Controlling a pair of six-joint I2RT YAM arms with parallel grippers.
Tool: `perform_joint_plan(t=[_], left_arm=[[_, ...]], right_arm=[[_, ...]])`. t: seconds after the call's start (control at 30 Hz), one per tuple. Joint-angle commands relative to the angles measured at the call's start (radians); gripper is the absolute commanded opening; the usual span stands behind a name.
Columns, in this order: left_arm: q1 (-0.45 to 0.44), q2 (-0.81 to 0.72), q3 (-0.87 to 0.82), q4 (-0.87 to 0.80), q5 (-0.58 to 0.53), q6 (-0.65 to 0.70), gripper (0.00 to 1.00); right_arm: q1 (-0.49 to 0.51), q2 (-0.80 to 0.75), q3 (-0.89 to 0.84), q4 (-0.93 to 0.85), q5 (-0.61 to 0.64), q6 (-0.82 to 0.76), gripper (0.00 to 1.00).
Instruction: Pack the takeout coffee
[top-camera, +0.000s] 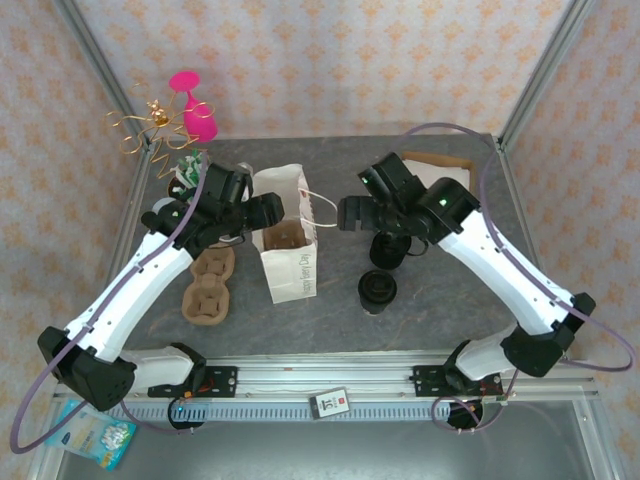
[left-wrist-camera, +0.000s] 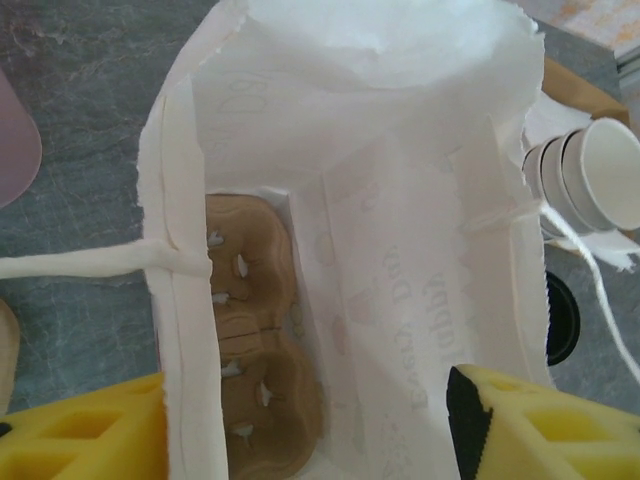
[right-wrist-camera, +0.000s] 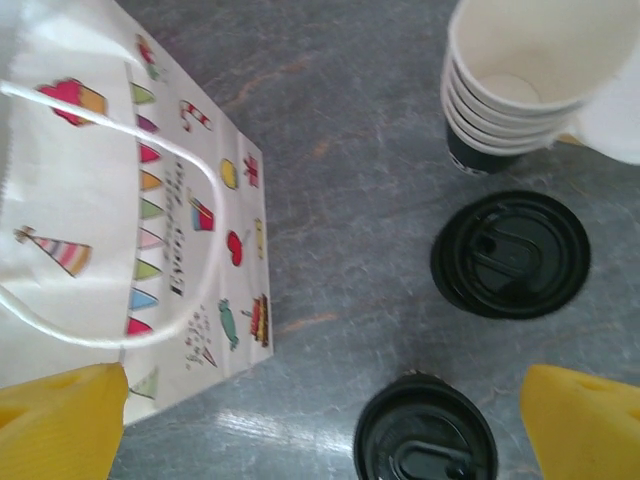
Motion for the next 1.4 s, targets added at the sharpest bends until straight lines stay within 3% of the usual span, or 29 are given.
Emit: perform_joint_plan(t=[0.0,0.17,0.5,0.93,1.37], left_arm=[[0.004,-0.034,0.007,-0.030,-0.002,0.064,0.72],[0.004,-0.053,-0.012,-0.016,0.019,0.083,0.75],[0.003,-0.084,-0.046,-0.006,0.007,0.117,0.81],[0.004,-0.115,-0.065,0.002,-0.023,0.104,0.82],[0.004,-0.110,-0.079,0.005,-0.036,0.099,0.82]], right_arm=[[0.002,-0.047,-0.055,-0.088,0.095,0.068,1.00],[0.001,-0.119,-0.200,-0.109,0.133,0.122,1.00],[0.057,-0.217,-0.477,0.049,0.067,0.239,0.97],[0.097,-0.146,-0.556,0.128,0.066,0.272,0.96],[0.097,-0.082,-0.610,0.179,0.011,0.230,0.87]])
